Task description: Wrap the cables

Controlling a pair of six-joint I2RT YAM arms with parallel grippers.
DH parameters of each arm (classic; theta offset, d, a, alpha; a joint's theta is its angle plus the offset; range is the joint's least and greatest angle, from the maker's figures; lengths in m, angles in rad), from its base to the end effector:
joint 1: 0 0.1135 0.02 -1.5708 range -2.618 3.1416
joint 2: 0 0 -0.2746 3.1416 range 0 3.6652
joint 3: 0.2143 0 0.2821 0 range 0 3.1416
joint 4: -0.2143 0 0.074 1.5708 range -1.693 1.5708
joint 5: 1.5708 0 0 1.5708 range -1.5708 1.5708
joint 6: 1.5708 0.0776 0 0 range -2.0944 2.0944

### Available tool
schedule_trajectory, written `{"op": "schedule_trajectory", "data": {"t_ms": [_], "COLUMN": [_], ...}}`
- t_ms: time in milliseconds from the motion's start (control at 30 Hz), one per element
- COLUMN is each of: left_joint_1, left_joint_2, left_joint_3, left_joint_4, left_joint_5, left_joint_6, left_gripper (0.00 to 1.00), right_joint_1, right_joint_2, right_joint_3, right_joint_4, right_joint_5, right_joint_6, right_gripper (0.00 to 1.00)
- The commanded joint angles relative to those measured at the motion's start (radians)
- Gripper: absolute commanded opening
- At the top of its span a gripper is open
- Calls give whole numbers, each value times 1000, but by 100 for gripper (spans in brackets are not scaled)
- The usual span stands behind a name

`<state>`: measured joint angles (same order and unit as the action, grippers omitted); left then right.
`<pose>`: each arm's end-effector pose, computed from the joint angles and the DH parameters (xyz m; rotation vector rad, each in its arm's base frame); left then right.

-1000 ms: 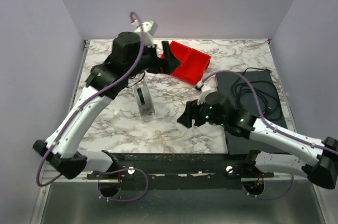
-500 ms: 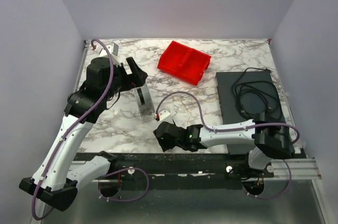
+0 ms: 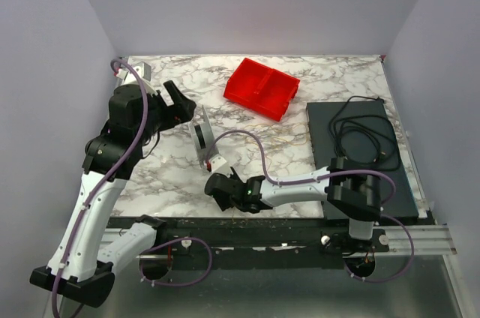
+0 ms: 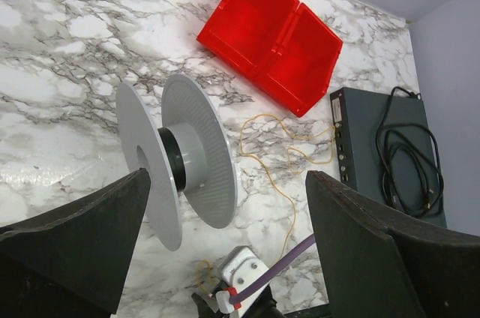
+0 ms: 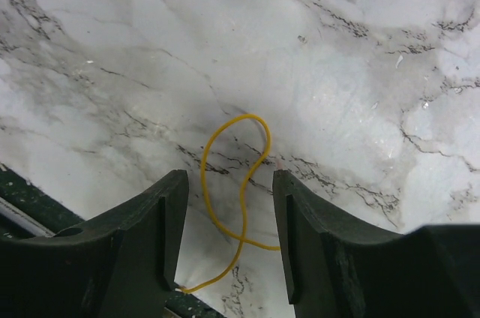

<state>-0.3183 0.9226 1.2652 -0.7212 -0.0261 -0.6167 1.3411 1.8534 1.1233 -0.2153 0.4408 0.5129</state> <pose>0.2234 -0.0715 0.4255 -0.3141 1.9711 -0.5870 0.1293 0.4076 0.1212 -0.8096 2.2756 0.2990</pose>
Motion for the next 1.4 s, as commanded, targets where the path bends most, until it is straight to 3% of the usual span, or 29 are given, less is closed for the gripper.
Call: {"op": "schedule_trajectory", "data": {"t_ms": [0, 67, 200, 233, 433, 533, 867, 1067, 1367], "left_joint_1": [24, 25, 25, 25, 24, 24, 22, 21, 5], "left_joint_2": [-10, -15, -27, -29, -61, -94, -201, -210, -257], "left_joint_3": [-14, -33, -87, -103, -222, -276, -371, -429, -497], "left_joint_4": [7, 25, 60, 66, 134, 166, 267, 329, 408], "left_joint_5": [54, 76, 120, 135, 217, 247, 344, 401, 356], "left_joint_6": [6, 0, -5, -6, -31, -37, -30, -51, -92], "left_gripper": [86, 86, 87, 87, 84, 81, 67, 61, 60], "right_joint_1": [7, 6, 4, 4, -25, -78, -390, -504, -565], "right_joint_2": [33, 34, -20, -44, -215, -308, -443, -467, -393], "right_joint_3": [41, 43, 37, 35, 29, 32, 92, 74, 40], "right_joint_4": [-35, -36, -47, -50, -62, -64, 19, 187, 611], "right_joint_5": [86, 105, 142, 149, 83, -20, -654, -995, -1269], "right_joint_6": [-3, -4, -10, -18, -64, -79, -77, 20, 330], "right_gripper": [53, 45, 6, 1, 1, 1, 1, 1, 1]}}
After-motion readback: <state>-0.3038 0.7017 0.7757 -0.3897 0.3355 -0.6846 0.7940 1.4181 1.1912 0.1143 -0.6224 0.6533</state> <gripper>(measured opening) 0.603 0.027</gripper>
